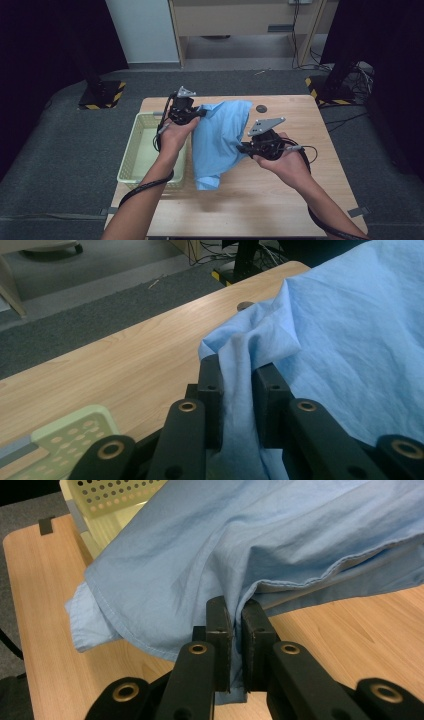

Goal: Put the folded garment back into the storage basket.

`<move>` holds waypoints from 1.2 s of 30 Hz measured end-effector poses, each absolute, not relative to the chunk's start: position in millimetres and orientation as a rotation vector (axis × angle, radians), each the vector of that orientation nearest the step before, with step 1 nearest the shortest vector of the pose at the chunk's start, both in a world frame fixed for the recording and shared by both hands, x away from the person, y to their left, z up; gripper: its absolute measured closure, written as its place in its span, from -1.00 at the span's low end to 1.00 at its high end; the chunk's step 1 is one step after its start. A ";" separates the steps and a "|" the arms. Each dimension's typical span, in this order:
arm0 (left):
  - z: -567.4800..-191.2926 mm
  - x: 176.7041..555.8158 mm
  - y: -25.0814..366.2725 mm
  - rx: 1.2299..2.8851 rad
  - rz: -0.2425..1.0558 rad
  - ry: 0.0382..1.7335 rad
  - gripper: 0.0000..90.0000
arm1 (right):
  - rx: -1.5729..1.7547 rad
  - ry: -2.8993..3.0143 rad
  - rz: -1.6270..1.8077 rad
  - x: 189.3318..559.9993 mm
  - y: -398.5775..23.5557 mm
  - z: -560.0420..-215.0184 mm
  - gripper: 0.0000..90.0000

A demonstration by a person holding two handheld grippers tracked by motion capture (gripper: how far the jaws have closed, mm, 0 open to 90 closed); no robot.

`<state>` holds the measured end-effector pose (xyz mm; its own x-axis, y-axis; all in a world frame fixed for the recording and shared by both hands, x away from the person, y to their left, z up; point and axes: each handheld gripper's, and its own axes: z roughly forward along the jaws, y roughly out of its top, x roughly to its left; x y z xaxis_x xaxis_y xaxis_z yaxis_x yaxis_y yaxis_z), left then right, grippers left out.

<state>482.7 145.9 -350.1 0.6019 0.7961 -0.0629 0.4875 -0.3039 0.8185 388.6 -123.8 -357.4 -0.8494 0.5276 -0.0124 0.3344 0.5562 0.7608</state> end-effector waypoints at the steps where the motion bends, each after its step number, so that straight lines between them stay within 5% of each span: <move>1: -349.8 482.7 147.4 1.965 0.452 1.020 0.71 | 0.717 2.554 1.175 389.1 -122.6 -356.7 0.88; 36: -337.0 484.2 214.4 1.928 0.491 1.095 0.71 | 0.638 2.580 1.203 406.8 -60.5 -344.0 0.88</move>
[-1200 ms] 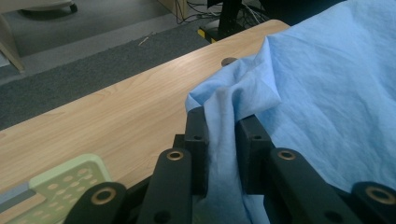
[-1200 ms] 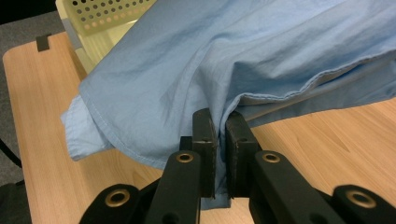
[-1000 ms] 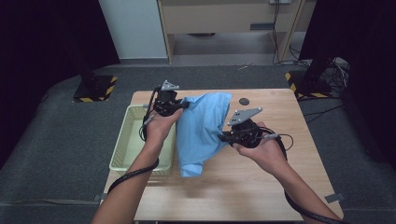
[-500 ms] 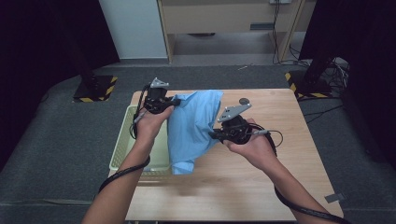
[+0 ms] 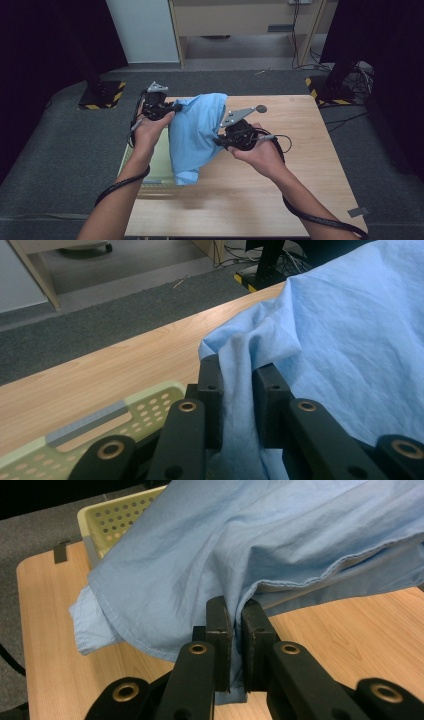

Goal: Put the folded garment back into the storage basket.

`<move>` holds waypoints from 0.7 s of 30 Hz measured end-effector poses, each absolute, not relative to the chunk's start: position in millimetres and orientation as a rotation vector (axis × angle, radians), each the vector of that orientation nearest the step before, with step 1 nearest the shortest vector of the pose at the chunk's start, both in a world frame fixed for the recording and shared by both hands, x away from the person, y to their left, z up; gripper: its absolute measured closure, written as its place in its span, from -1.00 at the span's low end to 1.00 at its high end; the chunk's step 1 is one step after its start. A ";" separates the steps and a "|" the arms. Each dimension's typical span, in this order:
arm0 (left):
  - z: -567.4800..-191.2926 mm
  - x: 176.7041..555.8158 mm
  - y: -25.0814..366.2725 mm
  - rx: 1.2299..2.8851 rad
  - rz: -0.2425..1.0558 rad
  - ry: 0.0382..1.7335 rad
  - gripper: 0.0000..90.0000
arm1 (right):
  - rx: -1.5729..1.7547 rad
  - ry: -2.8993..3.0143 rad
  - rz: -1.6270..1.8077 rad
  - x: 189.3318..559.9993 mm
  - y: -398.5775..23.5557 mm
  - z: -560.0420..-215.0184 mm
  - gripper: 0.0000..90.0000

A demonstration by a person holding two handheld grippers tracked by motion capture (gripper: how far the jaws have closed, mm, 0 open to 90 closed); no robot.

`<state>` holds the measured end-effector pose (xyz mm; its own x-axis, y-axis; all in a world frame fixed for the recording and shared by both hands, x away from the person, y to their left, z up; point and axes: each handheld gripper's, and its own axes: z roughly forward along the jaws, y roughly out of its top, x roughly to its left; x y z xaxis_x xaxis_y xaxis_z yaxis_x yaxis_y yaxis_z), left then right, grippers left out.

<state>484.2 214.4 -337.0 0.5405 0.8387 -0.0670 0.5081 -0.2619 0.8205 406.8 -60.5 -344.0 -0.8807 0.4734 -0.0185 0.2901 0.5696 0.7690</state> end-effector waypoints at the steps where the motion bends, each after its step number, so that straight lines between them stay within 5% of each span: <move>1: -336.7 483.7 216.4 1.929 0.494 1.095 0.71 | 0.640 2.579 1.206 406.7 -58.6 -344.1 0.88; 21: -332.1 484.9 260.5 1.908 0.534 1.141 0.71 | 0.616 2.592 1.239 419.4 -21.2 -345.0 0.88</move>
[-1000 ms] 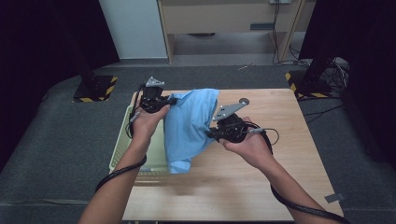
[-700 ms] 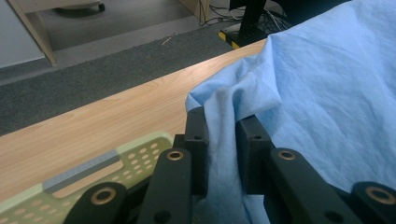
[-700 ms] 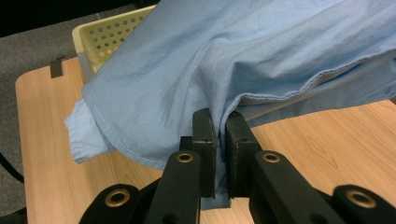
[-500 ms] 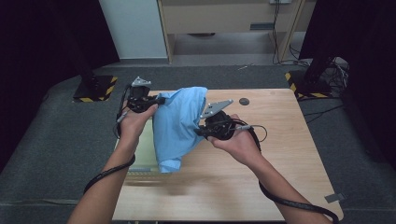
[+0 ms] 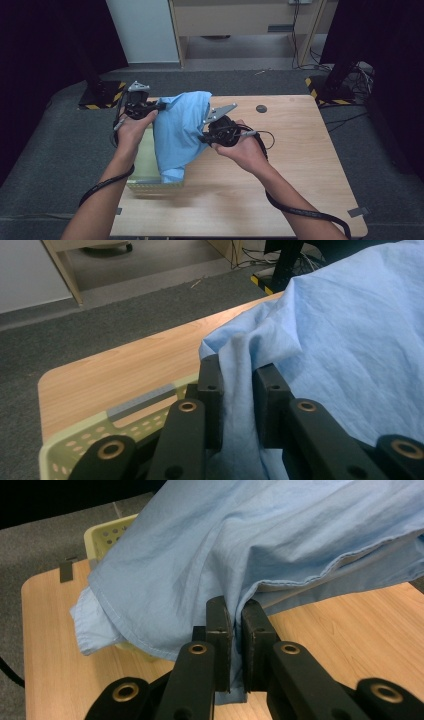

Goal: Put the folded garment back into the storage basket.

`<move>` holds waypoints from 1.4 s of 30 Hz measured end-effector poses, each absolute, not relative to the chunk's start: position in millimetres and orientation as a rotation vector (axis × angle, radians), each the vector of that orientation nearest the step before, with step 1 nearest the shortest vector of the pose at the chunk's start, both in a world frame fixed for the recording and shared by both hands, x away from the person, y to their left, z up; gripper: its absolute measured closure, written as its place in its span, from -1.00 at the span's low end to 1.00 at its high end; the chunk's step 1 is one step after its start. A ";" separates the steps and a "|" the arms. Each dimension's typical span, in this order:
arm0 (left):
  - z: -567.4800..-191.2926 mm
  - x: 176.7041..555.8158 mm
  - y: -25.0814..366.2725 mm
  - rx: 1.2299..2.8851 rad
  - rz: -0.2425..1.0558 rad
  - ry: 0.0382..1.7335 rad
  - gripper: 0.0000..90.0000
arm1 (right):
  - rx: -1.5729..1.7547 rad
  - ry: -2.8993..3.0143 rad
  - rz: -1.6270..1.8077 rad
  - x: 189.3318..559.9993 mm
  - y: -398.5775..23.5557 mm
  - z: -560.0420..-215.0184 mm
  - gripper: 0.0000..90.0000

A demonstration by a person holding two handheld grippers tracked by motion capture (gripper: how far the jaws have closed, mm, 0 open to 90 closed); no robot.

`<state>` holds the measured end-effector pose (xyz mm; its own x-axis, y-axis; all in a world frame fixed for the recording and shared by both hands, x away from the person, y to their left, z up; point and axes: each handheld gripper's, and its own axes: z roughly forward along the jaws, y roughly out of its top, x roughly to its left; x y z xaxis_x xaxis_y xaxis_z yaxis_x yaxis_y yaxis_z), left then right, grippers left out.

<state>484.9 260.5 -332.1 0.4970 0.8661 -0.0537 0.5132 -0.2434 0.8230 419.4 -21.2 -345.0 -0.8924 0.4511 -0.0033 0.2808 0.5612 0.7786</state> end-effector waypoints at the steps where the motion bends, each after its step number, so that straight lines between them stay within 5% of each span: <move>1: -331.5 485.3 262.2 1.908 0.537 1.142 0.71 | 0.618 2.592 1.242 420.3 -19.5 -344.6 0.88; 42: -350.9 493.6 316.3 1.876 0.572 1.207 0.71 | 0.623 2.628 1.256 441.8 41.6 -367.3 0.87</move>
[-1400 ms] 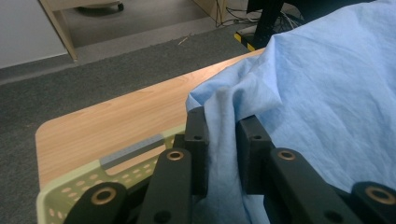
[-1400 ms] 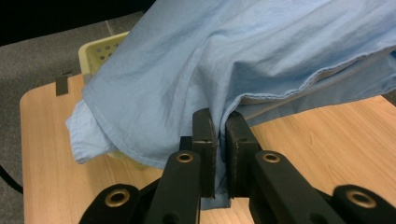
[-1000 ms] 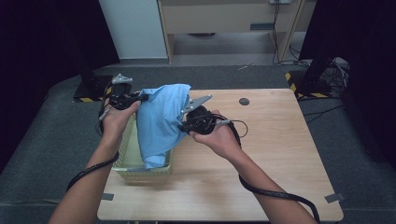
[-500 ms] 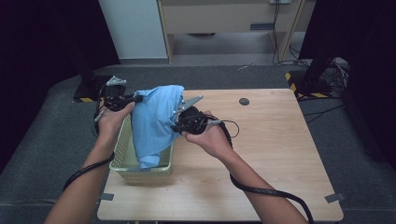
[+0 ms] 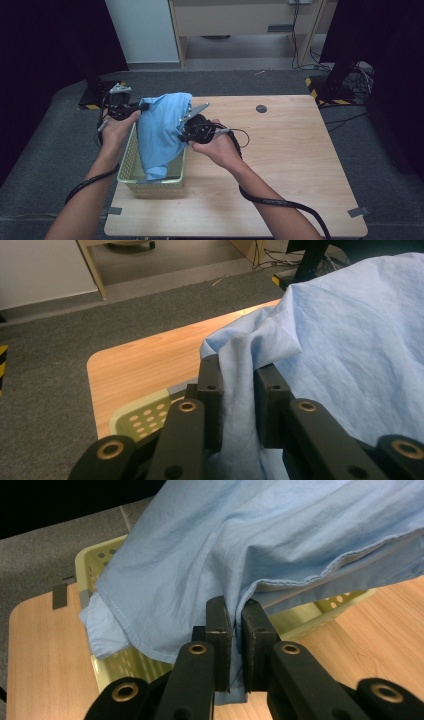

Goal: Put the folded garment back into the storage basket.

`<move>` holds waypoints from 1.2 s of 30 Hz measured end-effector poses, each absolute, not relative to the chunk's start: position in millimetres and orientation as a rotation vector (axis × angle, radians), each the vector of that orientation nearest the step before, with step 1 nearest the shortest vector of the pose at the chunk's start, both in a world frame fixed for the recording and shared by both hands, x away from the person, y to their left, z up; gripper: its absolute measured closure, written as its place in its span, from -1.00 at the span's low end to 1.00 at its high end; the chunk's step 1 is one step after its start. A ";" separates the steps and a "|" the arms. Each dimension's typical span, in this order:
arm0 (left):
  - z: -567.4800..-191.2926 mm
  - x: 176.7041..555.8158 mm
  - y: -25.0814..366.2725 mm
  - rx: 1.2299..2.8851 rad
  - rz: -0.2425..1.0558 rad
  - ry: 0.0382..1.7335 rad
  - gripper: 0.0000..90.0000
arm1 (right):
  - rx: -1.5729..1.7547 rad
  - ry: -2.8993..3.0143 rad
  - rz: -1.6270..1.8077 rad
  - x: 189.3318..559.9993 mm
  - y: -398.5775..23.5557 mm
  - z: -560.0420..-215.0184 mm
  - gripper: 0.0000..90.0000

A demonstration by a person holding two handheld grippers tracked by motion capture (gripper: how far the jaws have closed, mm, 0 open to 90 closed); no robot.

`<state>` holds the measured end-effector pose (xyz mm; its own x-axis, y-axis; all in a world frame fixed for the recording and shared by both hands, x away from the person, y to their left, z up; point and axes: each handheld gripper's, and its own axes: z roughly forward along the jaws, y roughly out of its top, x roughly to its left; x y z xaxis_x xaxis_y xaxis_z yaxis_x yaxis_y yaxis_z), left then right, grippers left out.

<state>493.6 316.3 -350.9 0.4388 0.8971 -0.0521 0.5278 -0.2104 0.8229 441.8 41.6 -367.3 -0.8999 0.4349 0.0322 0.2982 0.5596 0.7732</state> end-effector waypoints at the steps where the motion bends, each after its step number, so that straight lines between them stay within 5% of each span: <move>1: -352.3 493.4 317.6 1.874 0.572 1.211 0.71 | 0.622 2.629 1.259 441.7 43.1 -368.3 0.87; 36: -392.8 486.6 346.9 1.880 0.548 1.285 0.71 | 0.641 2.693 1.232 442.0 75.2 -411.2 0.86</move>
